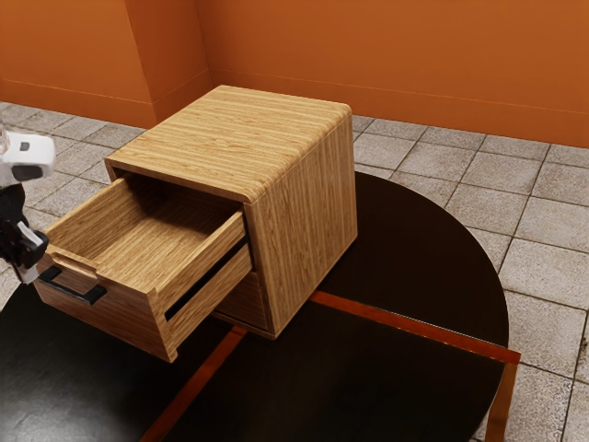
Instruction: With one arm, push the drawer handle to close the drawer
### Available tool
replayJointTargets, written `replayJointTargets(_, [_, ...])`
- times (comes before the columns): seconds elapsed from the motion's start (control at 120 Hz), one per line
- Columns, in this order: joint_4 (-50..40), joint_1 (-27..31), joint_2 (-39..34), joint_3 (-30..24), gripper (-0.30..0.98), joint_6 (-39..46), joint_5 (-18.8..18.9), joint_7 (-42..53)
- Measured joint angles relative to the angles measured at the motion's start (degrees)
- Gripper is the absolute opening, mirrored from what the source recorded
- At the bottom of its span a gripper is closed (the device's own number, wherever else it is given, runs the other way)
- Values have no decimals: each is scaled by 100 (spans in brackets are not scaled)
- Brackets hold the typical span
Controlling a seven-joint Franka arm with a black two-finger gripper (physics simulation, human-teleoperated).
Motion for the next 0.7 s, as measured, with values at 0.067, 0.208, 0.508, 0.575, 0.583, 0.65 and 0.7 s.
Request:
replayJointTargets(0.067, [-168, 0, 4, 70, -8, 103, 4, -120])
replayJointTargets(0.208, [-356, 0, 177, 216, -9, 263, 8, -334])
replayJointTargets(0.508, [-367, -26, 681, 223, -10, 599, 9, -537])
replayJointTargets(0.575, [-355, -33, 782, 224, -10, 726, 8, -491])
replayJointTargets(0.583, [-352, -34, 799, 224, -10, 743, 7, -485])
replayJointTargets(0.65, [-331, -41, 944, 222, -10, 893, 4, -427])
replayJointTargets(0.7, [-301, -43, 1024, 218, -10, 1003, 2, -386])
